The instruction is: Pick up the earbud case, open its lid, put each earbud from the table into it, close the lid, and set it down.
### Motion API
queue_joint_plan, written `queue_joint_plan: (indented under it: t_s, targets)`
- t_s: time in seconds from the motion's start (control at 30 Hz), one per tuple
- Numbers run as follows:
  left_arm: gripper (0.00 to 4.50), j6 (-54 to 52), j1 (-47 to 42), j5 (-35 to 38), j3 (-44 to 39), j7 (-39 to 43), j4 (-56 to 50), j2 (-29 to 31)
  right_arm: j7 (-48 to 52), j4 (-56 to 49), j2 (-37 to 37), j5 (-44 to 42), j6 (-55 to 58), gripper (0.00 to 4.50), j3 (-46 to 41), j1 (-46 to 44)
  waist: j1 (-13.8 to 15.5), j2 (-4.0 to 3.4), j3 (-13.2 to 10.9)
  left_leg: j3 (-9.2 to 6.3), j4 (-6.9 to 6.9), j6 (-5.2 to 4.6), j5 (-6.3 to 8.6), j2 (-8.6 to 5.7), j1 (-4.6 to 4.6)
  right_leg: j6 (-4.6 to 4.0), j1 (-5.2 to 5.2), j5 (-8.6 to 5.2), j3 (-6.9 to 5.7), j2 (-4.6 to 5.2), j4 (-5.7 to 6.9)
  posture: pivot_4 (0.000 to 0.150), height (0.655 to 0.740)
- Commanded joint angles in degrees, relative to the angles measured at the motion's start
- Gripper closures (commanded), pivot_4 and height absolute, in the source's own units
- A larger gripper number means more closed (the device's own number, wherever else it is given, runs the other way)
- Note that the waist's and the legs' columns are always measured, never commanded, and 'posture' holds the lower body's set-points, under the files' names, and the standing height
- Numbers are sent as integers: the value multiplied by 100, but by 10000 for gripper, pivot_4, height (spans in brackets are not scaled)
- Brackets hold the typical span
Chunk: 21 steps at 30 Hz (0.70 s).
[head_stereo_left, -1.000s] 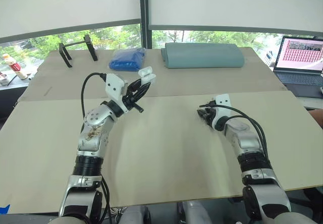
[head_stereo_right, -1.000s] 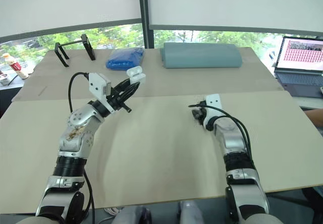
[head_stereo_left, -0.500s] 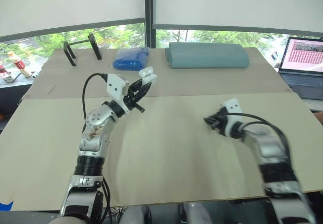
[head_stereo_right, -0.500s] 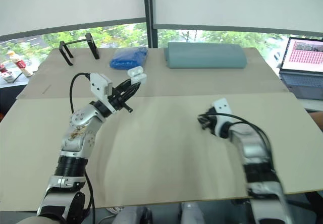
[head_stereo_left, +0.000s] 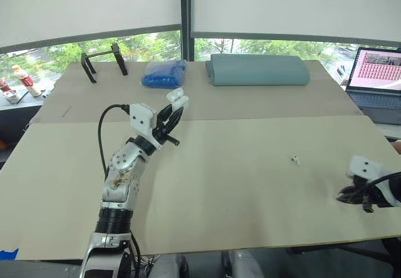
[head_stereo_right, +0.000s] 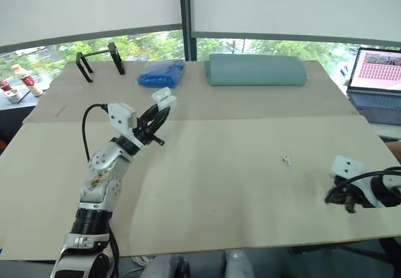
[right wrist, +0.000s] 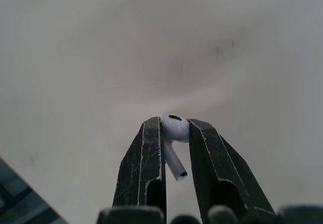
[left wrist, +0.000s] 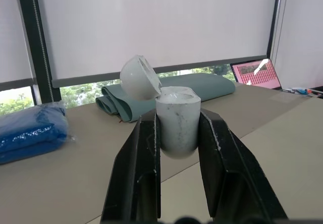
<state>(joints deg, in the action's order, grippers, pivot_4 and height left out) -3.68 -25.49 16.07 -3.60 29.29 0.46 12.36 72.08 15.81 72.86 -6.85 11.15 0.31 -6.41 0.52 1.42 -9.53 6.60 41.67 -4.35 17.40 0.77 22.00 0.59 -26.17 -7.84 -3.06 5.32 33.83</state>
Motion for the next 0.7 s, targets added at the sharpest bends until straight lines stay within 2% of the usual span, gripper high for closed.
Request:
queue_joint_plan:
  t_s: [0.03, 0.3, 0.37, 0.47, 0.7]
  targets:
    - [39705, 84, 83, 11, 29, -108, -392, -44, 227, 660, 73, 370, -954, 41784, 158, -142, 3, 0, 0, 1, 0, 2, -1, 0, -4, 0, 0, 0, 4, -1, 6, 1500, 7400]
    - [39705, -75, 282, 51, 54, -140, -632, 16, 394, 1135, -1, 605, -1425, 41784, 231, -164, 20, 0, 0, 3, 0, 6, -4, 1, -8, -7, -1, -5, 9, -2, 12, 1500, 7400]
    - [39705, -112, 314, 58, 85, -154, -681, 0, 335, 1108, 1, 686, -1461, 31477, 229, -133, 34, 1, 0, 3, 0, 6, -4, 1, -5, -7, 0, -5, 8, 0, 10, 1500, 7400]
    - [39705, -172, 328, 63, 103, -163, -731, -17, 313, 1076, 65, 840, -1544, 22404, 262, -102, 50, 1, 1, 2, 1, 4, -2, 0, -6, -10, 1, -7, 8, 1, 10, 1500, 7400]
    - [39705, -282, 340, 110, 135, -207, -794, -66, 345, 969, 146, 1072, -1405, 22404, 281, -92, 82, 1, 1, -1, 1, 6, -3, 2, -5, -11, 1, -8, 4, 1, 10, 1500, 7400]
